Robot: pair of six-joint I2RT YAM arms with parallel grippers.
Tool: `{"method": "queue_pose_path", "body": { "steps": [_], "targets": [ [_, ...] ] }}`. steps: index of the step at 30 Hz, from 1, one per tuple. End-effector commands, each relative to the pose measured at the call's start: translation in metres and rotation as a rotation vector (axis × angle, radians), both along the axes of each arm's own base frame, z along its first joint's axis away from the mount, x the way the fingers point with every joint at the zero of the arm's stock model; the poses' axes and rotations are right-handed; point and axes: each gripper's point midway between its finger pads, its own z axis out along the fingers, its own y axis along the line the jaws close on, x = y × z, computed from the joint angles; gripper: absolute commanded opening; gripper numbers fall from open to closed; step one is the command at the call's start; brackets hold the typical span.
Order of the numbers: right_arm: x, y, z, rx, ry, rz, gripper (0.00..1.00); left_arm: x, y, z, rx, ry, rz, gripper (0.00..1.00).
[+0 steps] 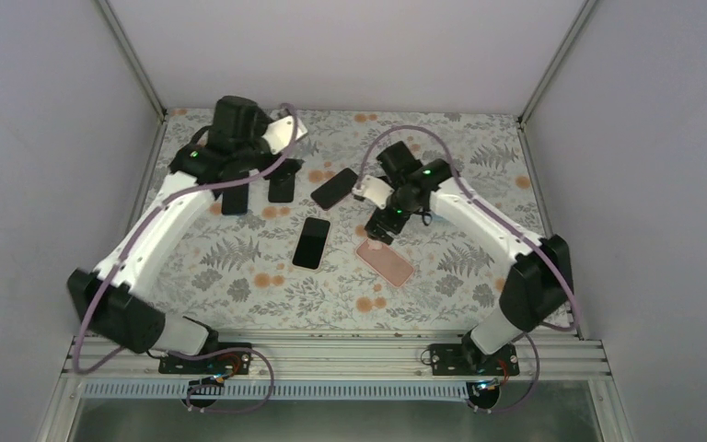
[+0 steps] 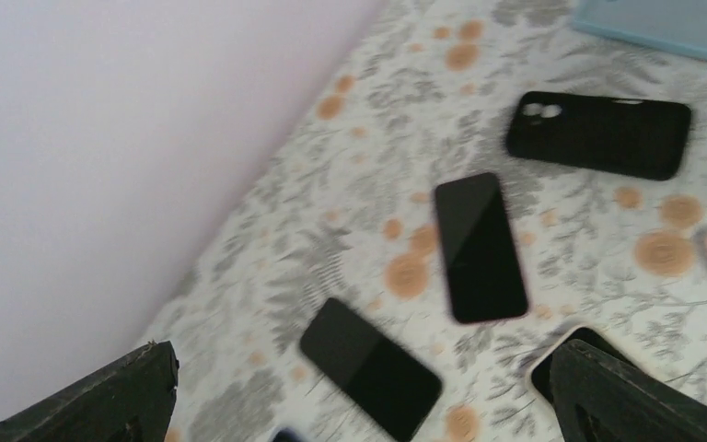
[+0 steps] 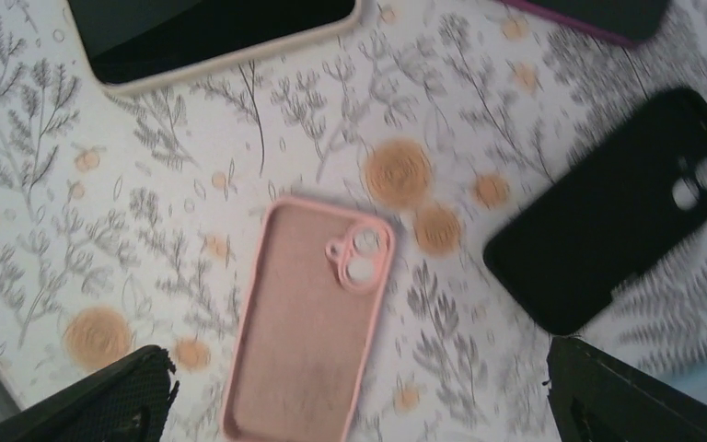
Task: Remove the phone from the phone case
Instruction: Place the phone case at the center of the board, then pick up the phone at the center of the board.
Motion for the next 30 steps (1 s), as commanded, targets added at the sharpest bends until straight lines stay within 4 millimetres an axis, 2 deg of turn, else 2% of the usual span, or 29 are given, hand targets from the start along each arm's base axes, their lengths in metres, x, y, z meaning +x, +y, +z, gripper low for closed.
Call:
{"method": "queue_pose_path", "body": {
  "steps": [1, 3, 7, 10, 15, 21, 25, 30],
  "targets": [
    [0.024, 0.057, -0.006, 0.064, -0.112, 0.053, 1.0, -0.008, 0.053, -0.029, 0.096, 0.026, 0.208, 1.0],
    [0.028, 0.086, -0.022, 0.062, -0.13, 0.085, 1.0, -0.002, 0.094, -0.037, 0.148, -0.01, 0.362, 1.0],
    [0.032, 0.143, -0.042, 0.049, -0.191, 0.171, 1.0, 0.004, 0.166, -0.027, 0.084, -0.055, 0.598, 1.0],
    [0.032, 0.178, -0.057, 0.018, -0.273, 0.234, 1.0, 0.0, 0.196, -0.021, 0.043, -0.094, 0.685, 1.0],
    [0.034, 0.223, -0.081, -0.021, -0.294, 0.268, 1.0, -0.007, 0.209, -0.016, 0.002, -0.105, 0.718, 1.0],
    [0.042, 0.248, -0.101, -0.045, -0.346, 0.274, 1.0, -0.01, 0.217, -0.016, 0.011, -0.114, 0.746, 1.0],
    [0.04, 0.25, -0.113, -0.069, -0.353, 0.29, 1.0, -0.01, 0.219, -0.015, 0.006, -0.119, 0.749, 1.0],
    [0.029, 0.231, -0.128, -0.123, -0.325, 0.312, 1.0, -0.008, 0.217, -0.021, -0.003, -0.098, 0.739, 1.0]
  ]
}}
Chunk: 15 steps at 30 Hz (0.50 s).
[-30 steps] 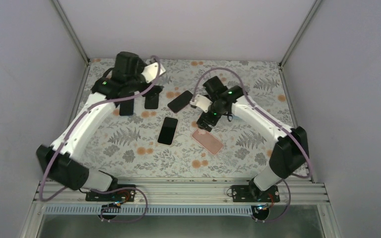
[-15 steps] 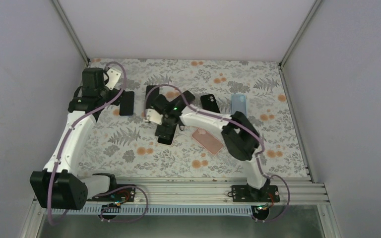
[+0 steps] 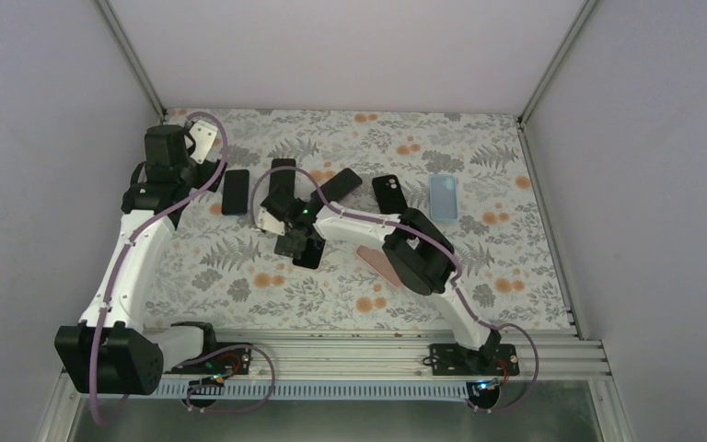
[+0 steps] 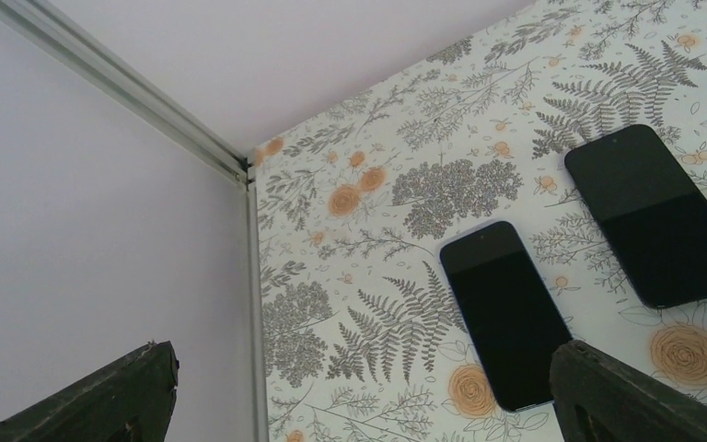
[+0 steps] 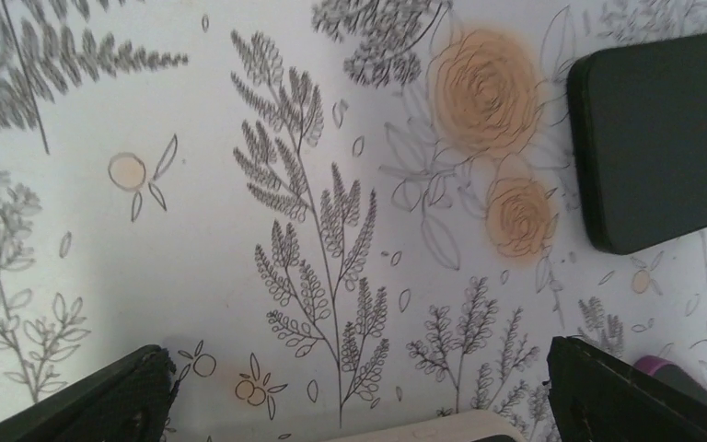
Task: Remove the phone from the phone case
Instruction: Pick up the phone at the center of the board.
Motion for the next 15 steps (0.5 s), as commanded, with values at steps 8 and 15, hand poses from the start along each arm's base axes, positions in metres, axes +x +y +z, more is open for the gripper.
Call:
{"method": "queue_pose_path", "body": {
  "steps": [8, 15],
  "targets": [
    [-0.03, -0.063, -0.017, -0.145, -0.026, 0.038, 1.0, 0.002, -0.001, -0.001, -0.039, 0.001, -0.001, 1.0],
    [-0.037, -0.113, -0.011, -0.203, -0.076, -0.008, 1.0, 0.002, -0.001, 0.002, -0.05, 0.002, -0.002, 1.0]
  ]
}}
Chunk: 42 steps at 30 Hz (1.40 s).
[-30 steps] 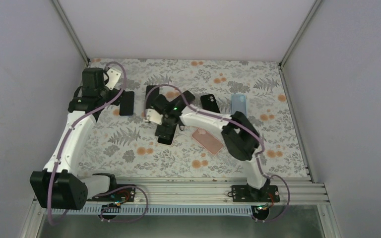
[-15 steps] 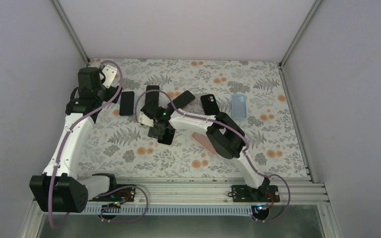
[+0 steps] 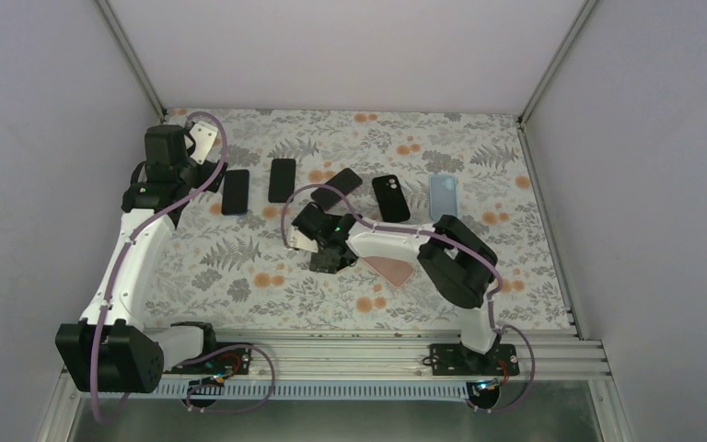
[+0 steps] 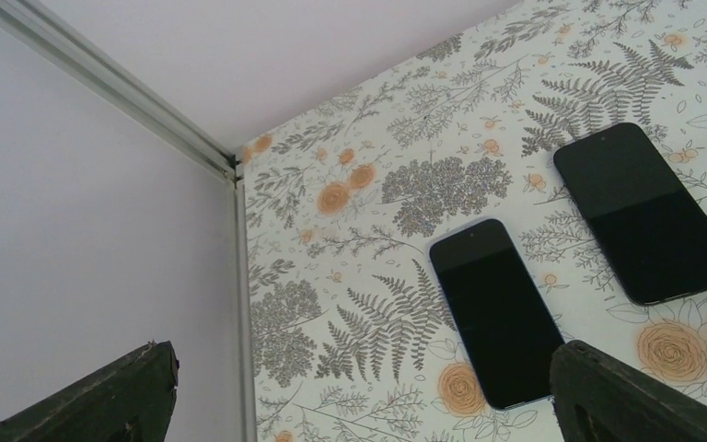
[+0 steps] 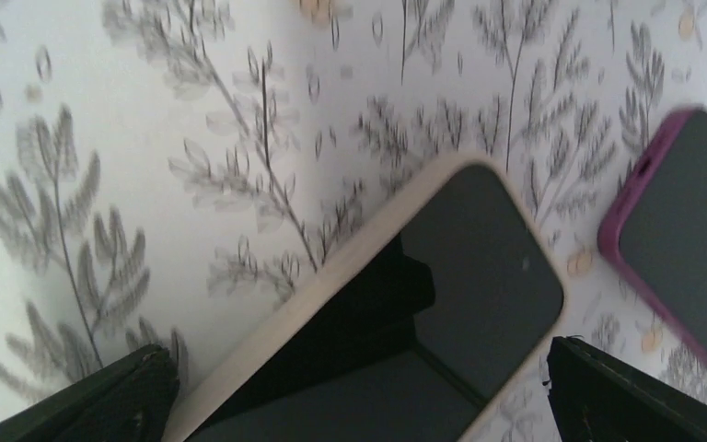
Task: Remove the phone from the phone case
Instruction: Pick up the phone at the center of the board.
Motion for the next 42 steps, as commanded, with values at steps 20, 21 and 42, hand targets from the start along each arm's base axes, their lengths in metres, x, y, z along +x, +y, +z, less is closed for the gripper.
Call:
{"method": "queue_pose_path", "body": {
  "steps": [20, 21, 42],
  "targets": [
    [0.007, -0.107, -0.039, -0.148, 0.251, -0.238, 1.0, -0.005, -0.004, 0.0, -0.057, 0.007, -0.024, 1.0],
    [0.006, -0.11, -0.041, -0.152, 0.279, -0.243, 1.0, -0.005, -0.005, 0.0, -0.058, 0.008, -0.025, 1.0],
    [-0.027, -0.181, -0.086, -0.337, 0.558, -0.349, 1.0, -0.003, -0.013, -0.012, -0.074, 0.077, -0.08, 1.0]
  ]
}}
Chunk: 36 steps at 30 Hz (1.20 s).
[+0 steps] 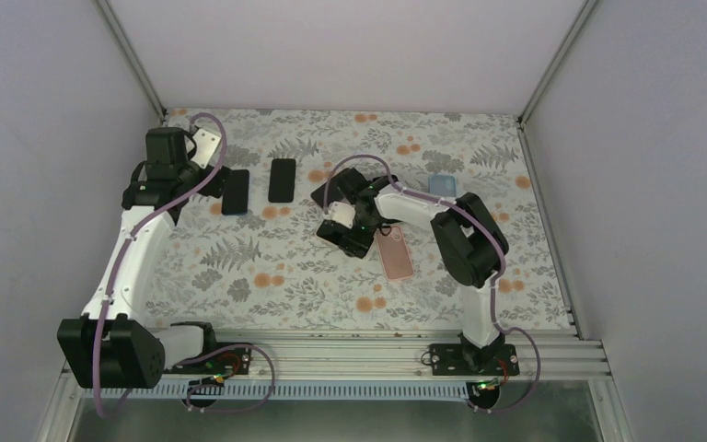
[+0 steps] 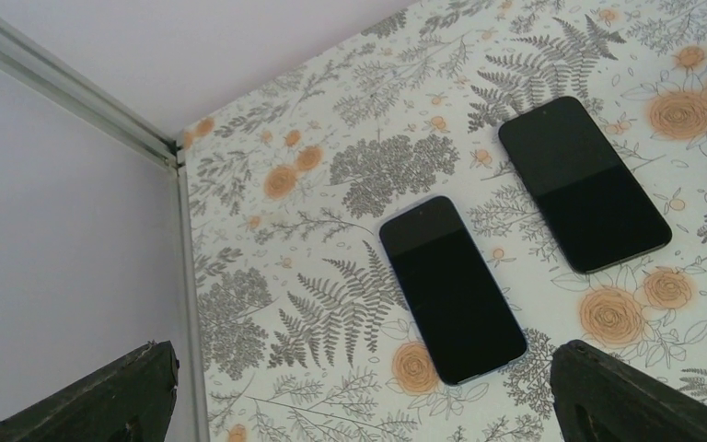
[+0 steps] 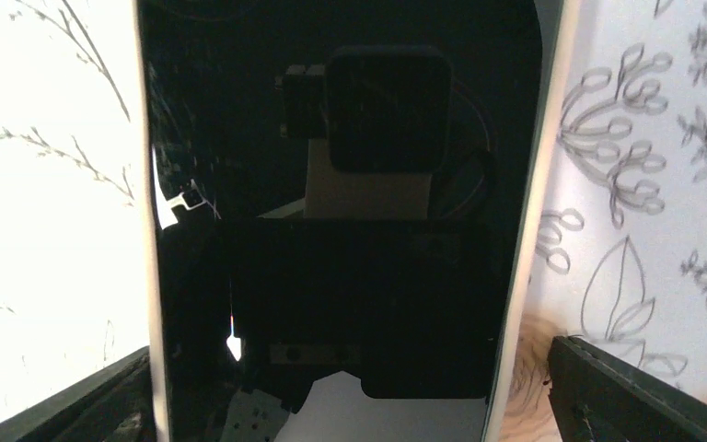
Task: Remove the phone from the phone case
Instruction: Pick up the phone at the center of the board.
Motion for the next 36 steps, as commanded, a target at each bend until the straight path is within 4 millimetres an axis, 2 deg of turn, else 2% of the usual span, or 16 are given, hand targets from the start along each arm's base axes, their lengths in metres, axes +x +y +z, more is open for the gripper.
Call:
{"method": "queue_pose_path", "body": {
  "steps": [1, 5, 8, 12, 15, 17, 20, 23, 24, 27, 30, 36],
  "targets": [
    [-0.053, -0.084, -0.059, -0.333, 0.179, -0.031, 1.0, 0.001, -0.003, 0.004, -0.017, 0.01, -0.017, 1.0],
    [-0.059, -0.087, -0.059, -0.33, 0.187, -0.039, 0.99, 0.001, -0.004, 0.003, -0.022, 0.016, -0.022, 1.0],
    [-0.061, -0.087, -0.065, -0.331, 0.199, -0.042, 0.92, 0.002, -0.006, 0.0, -0.031, 0.025, -0.033, 1.0],
    [-0.054, -0.08, -0.073, -0.325, 0.183, -0.06, 0.72, 0.003, -0.012, -0.005, -0.051, 0.062, -0.064, 1.0],
    [-0.036, -0.067, -0.063, -0.269, 0.097, -0.075, 0.57, -0.001, -0.028, -0.01, -0.092, 0.115, -0.151, 1.0],
    [-0.023, -0.057, -0.047, -0.211, 0.028, -0.077, 0.56, -0.007, -0.052, -0.011, -0.165, 0.175, -0.277, 1.0],
    [-0.002, -0.037, -0.008, -0.105, -0.089, -0.074, 0.54, -0.03, -0.095, -0.017, -0.344, 0.332, -0.505, 1.0],
    [0.01, -0.016, 0.037, 0.004, -0.177, -0.063, 0.54, -0.04, -0.122, -0.019, -0.52, 0.476, -0.639, 1.0],
    [0.013, -0.009, 0.052, 0.038, -0.209, -0.054, 0.54, -0.04, -0.128, -0.025, -0.579, 0.543, -0.66, 1.0],
    [0.02, 0.008, 0.088, 0.1, -0.296, -0.038, 0.54, -0.036, -0.137, -0.031, -0.688, 0.646, -0.683, 1.0],
    [0.027, 0.021, 0.112, 0.136, -0.358, -0.033, 0.54, -0.025, -0.139, -0.042, -0.725, 0.689, -0.66, 1.0],
    [0.031, 0.052, 0.134, 0.191, -0.398, 0.003, 0.54, -0.006, -0.152, -0.059, -0.858, 0.771, -0.628, 1.0]
  ]
}}
